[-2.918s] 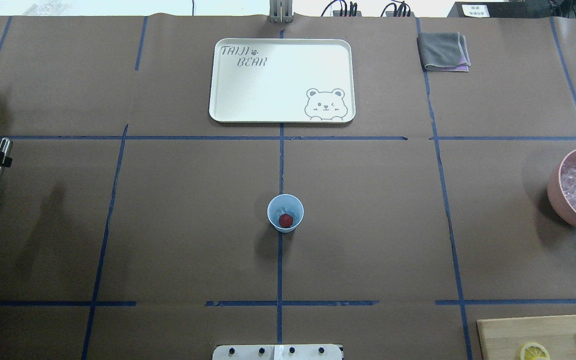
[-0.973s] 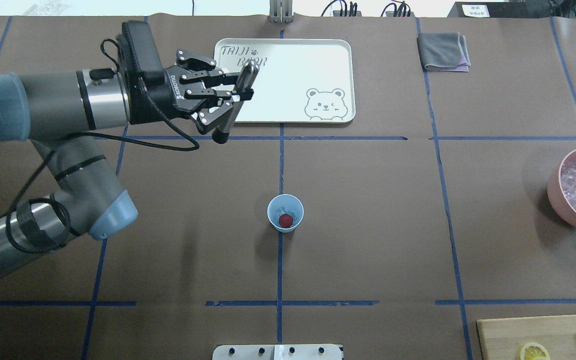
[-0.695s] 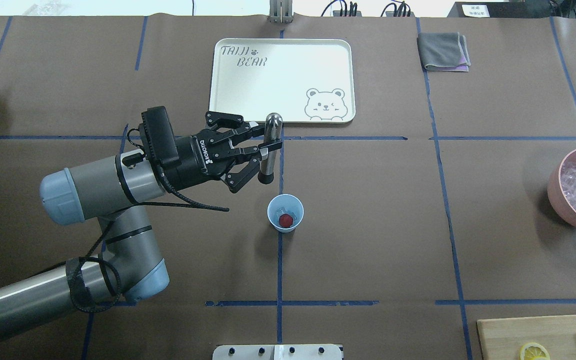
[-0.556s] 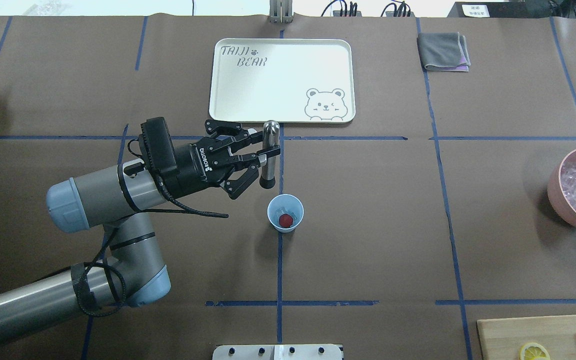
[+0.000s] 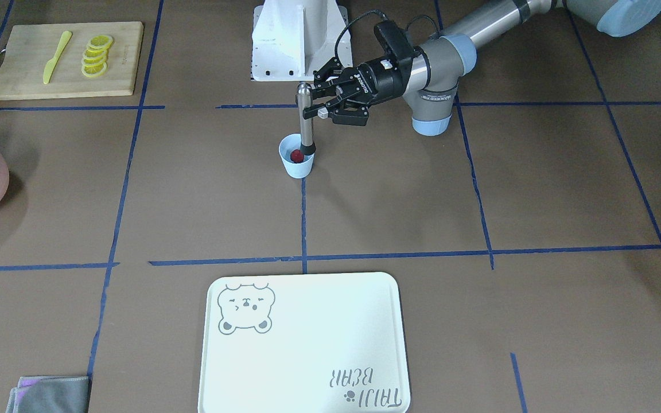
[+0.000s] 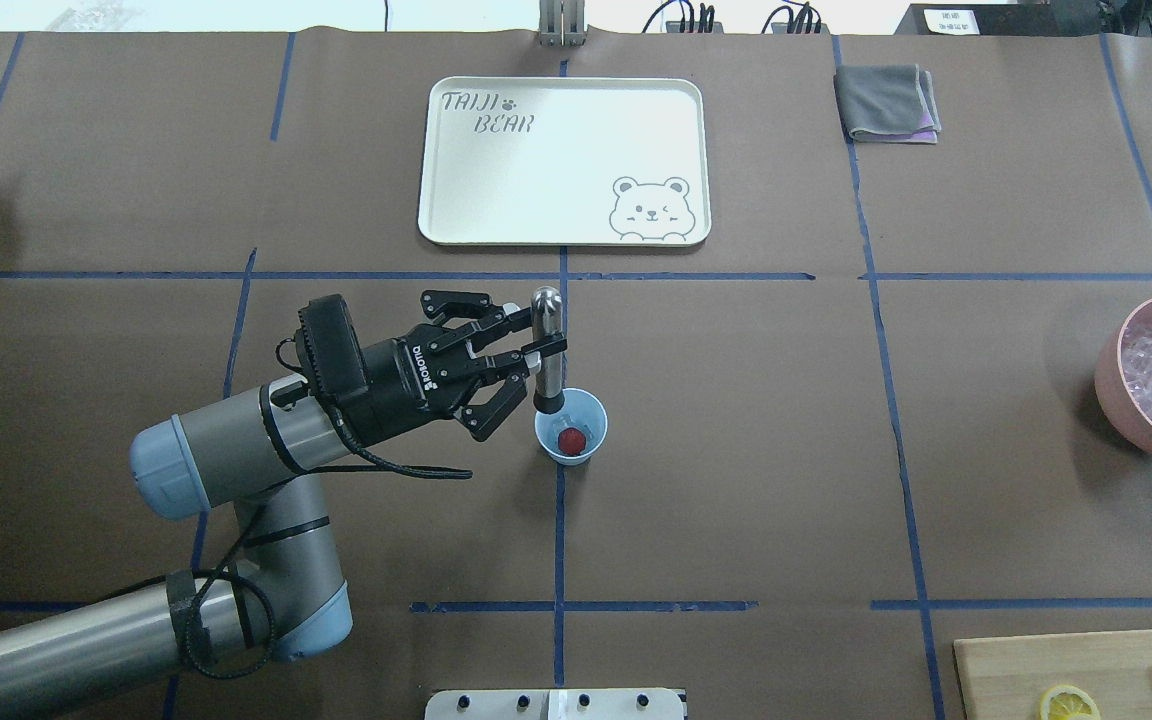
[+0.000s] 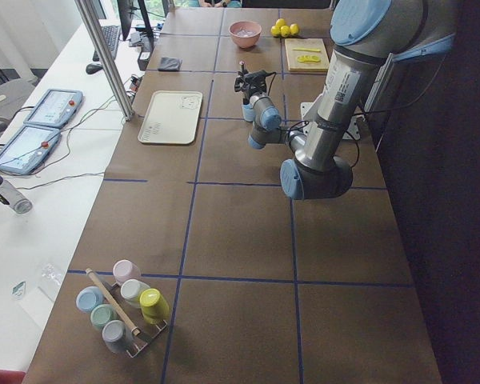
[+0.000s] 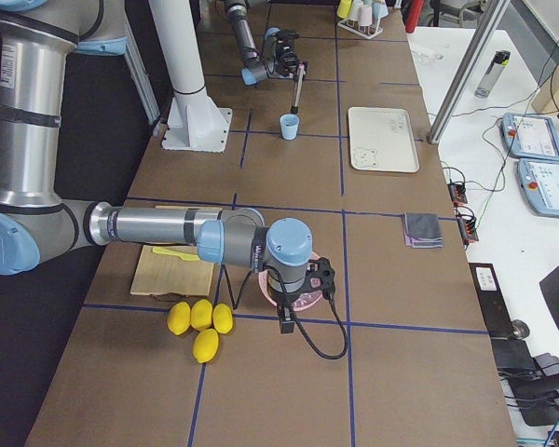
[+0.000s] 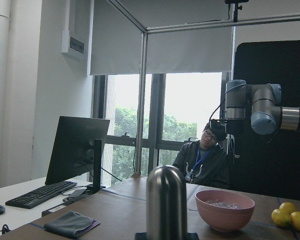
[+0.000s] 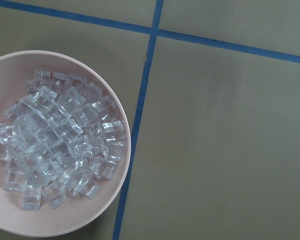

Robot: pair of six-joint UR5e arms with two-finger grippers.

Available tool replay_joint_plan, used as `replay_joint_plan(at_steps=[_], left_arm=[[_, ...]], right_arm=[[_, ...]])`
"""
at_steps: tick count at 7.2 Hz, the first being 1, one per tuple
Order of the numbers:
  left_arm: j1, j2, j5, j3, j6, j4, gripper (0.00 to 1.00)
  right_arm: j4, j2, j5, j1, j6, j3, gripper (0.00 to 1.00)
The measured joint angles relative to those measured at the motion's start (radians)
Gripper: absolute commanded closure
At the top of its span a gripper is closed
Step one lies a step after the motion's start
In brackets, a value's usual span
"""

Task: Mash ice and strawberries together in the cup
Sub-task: 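Press the muddler down into the blue cup with the left gripper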

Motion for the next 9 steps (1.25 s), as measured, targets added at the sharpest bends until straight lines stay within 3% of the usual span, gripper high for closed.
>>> replay_joint_plan(at_steps=[4, 9], left_arm=[[0.072, -0.022, 0.092, 0.008, 0.019, 0.003, 1.00], [0.080, -0.031, 0.099, 0.079, 0.067, -0.002, 1.00]], right_arm=[[0.000, -0.002, 0.000, 0.000, 0.000, -0.001, 0.01], [0.000, -0.003, -0.002, 0.000, -0.001, -0.004, 0.01]])
